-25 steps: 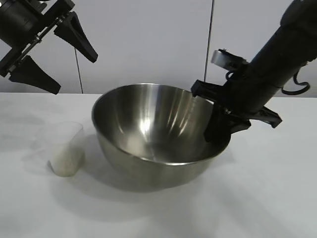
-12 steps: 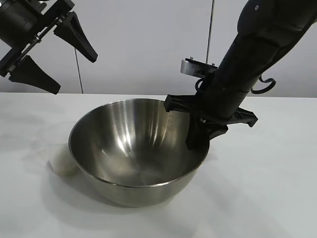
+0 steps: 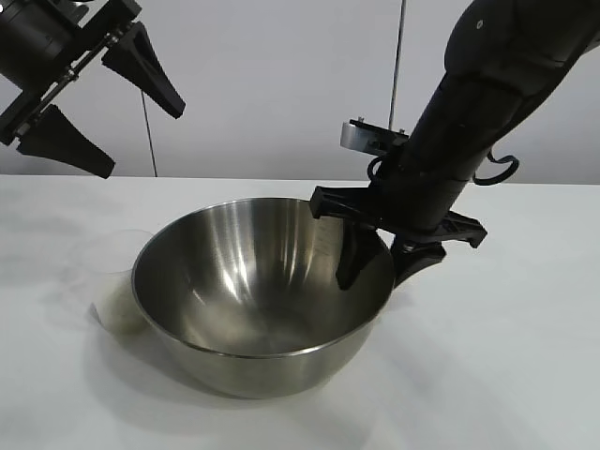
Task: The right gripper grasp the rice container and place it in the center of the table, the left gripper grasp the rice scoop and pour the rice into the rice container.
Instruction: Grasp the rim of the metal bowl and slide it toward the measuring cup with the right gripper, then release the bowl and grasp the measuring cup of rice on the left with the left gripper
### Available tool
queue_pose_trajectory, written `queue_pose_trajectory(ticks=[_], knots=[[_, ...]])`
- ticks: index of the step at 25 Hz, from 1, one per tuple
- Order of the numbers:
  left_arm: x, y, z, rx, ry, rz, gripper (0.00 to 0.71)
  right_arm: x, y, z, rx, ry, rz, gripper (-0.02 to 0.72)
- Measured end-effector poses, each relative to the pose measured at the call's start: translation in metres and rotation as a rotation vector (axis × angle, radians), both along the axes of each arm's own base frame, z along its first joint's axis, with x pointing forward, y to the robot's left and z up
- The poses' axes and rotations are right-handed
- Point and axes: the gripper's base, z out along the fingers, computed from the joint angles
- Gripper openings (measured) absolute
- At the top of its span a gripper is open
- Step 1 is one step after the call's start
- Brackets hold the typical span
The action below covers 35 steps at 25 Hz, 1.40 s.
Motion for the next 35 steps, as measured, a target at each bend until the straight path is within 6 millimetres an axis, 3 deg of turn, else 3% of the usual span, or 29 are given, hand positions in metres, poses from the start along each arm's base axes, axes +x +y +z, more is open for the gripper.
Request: queue_pose_trajectory(ticks=[2, 7, 9, 13, 17, 20, 22, 25, 27, 29, 32, 35], knots=[[0.0, 0.0, 0.0, 0.0, 0.0, 0.0, 0.657, -0.003, -0.002, 0.02, 0.008, -0.043, 0.01, 0.632], [0.0, 0.0, 0.0, 0.0, 0.0, 0.0, 0.657, -0.008, -0.023, 0.083, 0.003, -0.138, -0.005, 0.673], [0.0, 0.0, 0.0, 0.0, 0.0, 0.0, 0.657, -0.003, -0.045, 0.103, -0.042, -0.14, -0.024, 0.673], [0.0, 0.0, 0.0, 0.0, 0.0, 0.0, 0.657, 0.003, -0.11, 0.133, -0.184, -0.12, -0.112, 0.673], [0.0, 0.0, 0.0, 0.0, 0.0, 0.0, 0.657, -0.006, -0.173, 0.149, -0.262, -0.073, -0.248, 0.673], [0.0, 0.0, 0.0, 0.0, 0.0, 0.0, 0.657, -0.017, -0.197, 0.158, -0.27, -0.054, -0.315, 0.667], [0.0, 0.0, 0.0, 0.0, 0.0, 0.0, 0.657, -0.026, -0.199, 0.172, -0.268, -0.087, -0.332, 0.664], [0.0, 0.0, 0.0, 0.0, 0.0, 0.0, 0.657, -0.052, -0.192, 0.201, -0.239, -0.171, -0.34, 0.663], [0.0, 0.0, 0.0, 0.0, 0.0, 0.0, 0.657, -0.08, -0.185, 0.219, -0.225, -0.229, -0.337, 0.661], [0.0, 0.0, 0.0, 0.0, 0.0, 0.0, 0.657, -0.114, -0.178, 0.233, -0.214, -0.287, -0.335, 0.661], [0.0, 0.0, 0.0, 0.0, 0.0, 0.0, 0.657, -0.179, -0.171, 0.246, -0.201, -0.414, -0.36, 0.661], [0.0, 0.0, 0.0, 0.0, 0.0, 0.0, 0.657, -0.241, -0.164, 0.236, -0.177, -0.538, -0.404, 0.661]])
